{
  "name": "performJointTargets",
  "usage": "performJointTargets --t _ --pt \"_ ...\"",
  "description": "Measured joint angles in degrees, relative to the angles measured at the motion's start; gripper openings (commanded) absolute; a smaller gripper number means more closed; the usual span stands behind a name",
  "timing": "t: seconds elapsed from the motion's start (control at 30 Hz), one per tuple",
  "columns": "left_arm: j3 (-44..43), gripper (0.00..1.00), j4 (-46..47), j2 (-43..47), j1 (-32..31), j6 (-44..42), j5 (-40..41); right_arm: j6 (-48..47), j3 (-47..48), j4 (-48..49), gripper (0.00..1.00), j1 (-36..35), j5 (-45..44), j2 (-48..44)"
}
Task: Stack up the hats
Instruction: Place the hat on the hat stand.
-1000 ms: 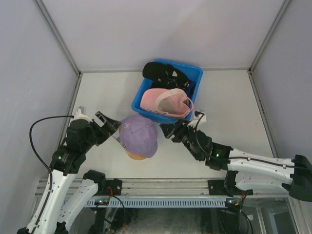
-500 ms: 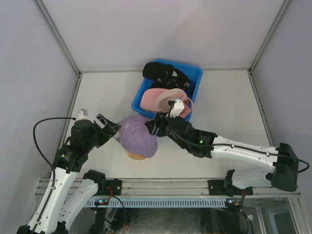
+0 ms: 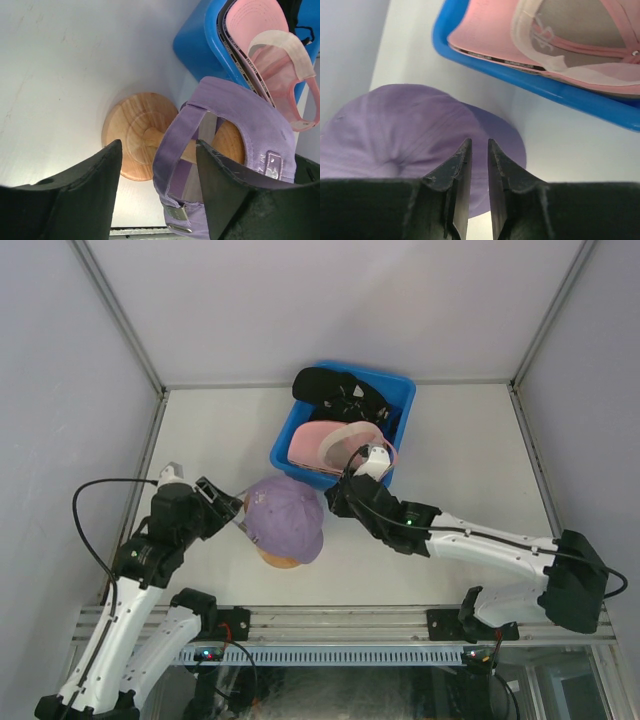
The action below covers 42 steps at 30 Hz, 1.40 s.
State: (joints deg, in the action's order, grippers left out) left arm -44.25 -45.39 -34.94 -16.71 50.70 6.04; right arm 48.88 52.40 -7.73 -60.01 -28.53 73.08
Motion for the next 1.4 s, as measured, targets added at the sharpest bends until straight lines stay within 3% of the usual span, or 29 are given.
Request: performJointTargets --t 0.23,0.43,1.07,1.4 --pt "0.07 0.37 -0.83 -0.81 0.02 -1.86 0.52 0.83 -0.02 0.85 0.11 4.17 3.54 7.17" --pt "0.83 0.27 -1.77 -0.94 0.02 -3.23 1.42 0.79 0.15 2.80 0.10 7.30 7.41 12.33" --pt "0.85 0.25 -0.50 -7.43 4.44 -8.90 3.45 -3.30 11.91 4.66 0.13 17.73 15.58 26.34" --pt "0.85 0.29 4.79 -9.29 6.47 -11.06 1.57 -5.90 16.68 3.32 0.26 19.50 17.33 28.48"
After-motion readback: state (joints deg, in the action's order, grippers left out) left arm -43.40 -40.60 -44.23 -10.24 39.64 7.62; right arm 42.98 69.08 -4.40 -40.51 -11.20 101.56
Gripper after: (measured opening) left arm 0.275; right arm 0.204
